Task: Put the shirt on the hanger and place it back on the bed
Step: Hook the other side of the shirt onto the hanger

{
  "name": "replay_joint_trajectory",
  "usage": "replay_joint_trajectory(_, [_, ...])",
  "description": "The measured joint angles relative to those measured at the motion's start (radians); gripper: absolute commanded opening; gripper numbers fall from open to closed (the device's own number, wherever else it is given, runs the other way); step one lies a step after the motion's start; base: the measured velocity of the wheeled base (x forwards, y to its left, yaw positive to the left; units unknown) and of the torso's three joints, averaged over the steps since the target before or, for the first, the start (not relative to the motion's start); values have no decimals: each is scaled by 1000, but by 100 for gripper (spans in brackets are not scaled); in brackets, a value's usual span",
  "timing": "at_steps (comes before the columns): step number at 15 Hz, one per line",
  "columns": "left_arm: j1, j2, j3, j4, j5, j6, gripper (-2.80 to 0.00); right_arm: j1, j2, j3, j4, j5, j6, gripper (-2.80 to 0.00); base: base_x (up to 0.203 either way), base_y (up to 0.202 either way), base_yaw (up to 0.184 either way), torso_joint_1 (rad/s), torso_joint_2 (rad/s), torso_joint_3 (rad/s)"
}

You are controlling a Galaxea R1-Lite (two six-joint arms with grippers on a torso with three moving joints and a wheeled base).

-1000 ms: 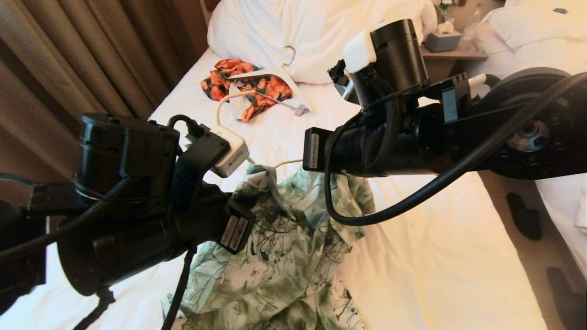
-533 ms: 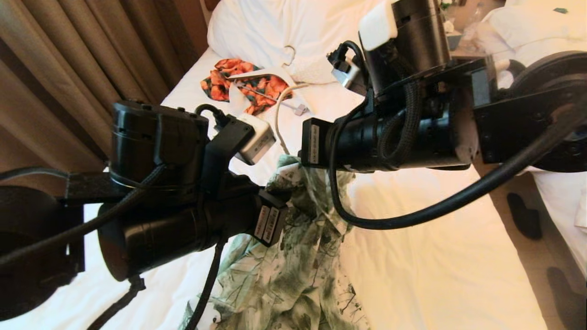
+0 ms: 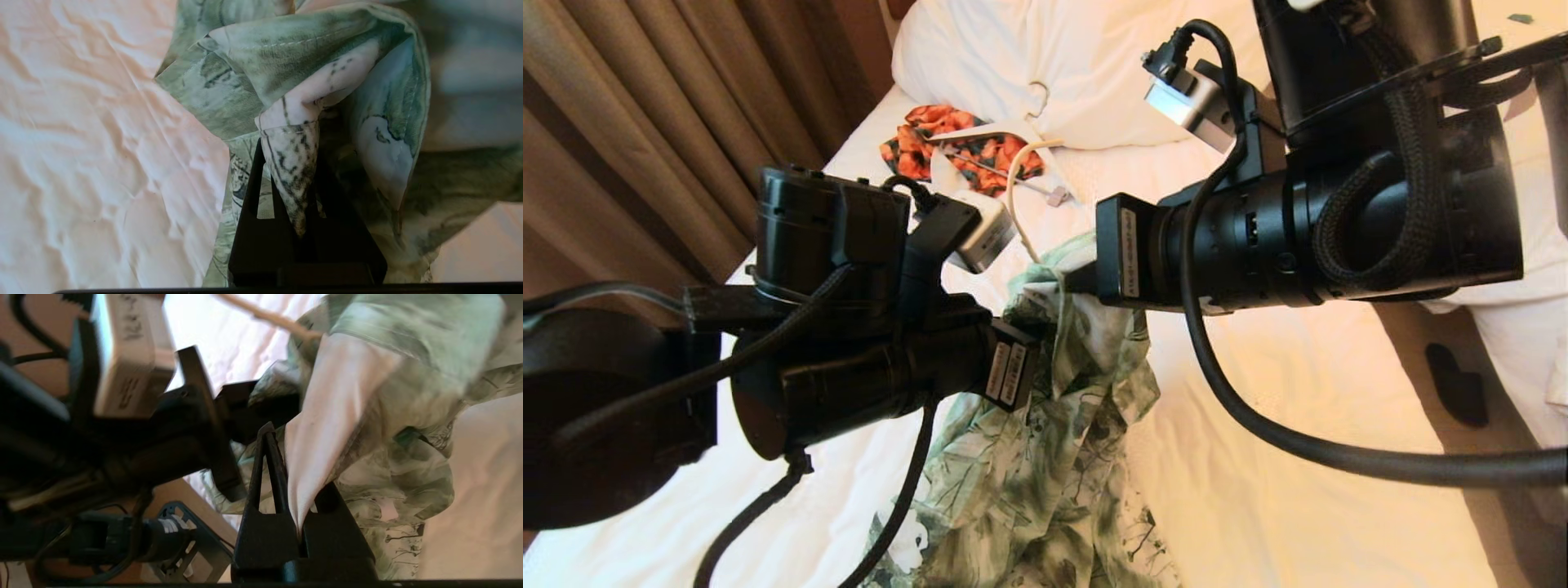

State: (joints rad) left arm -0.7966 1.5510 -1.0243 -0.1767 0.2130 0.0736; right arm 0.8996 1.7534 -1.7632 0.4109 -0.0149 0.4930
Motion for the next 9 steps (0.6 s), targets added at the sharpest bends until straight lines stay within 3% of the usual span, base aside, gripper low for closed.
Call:
replay_joint_trajectory(6, [-11,3,-23,-51,0,-1,-280,17,-28,12,16,4,-49,-280,0,0,0,0,0,0])
replay_joint_trajectory(7, [-18,1,-24,-52,0,-7,-280,17,-31,13,17,5,-54,0,0,0,0,0,0,0])
replay_joint_trajectory(9, [-38,-11,-25,-54,1,-41,-280,18,-36,13,17,3,-54,0,0,0,0,0,0,0])
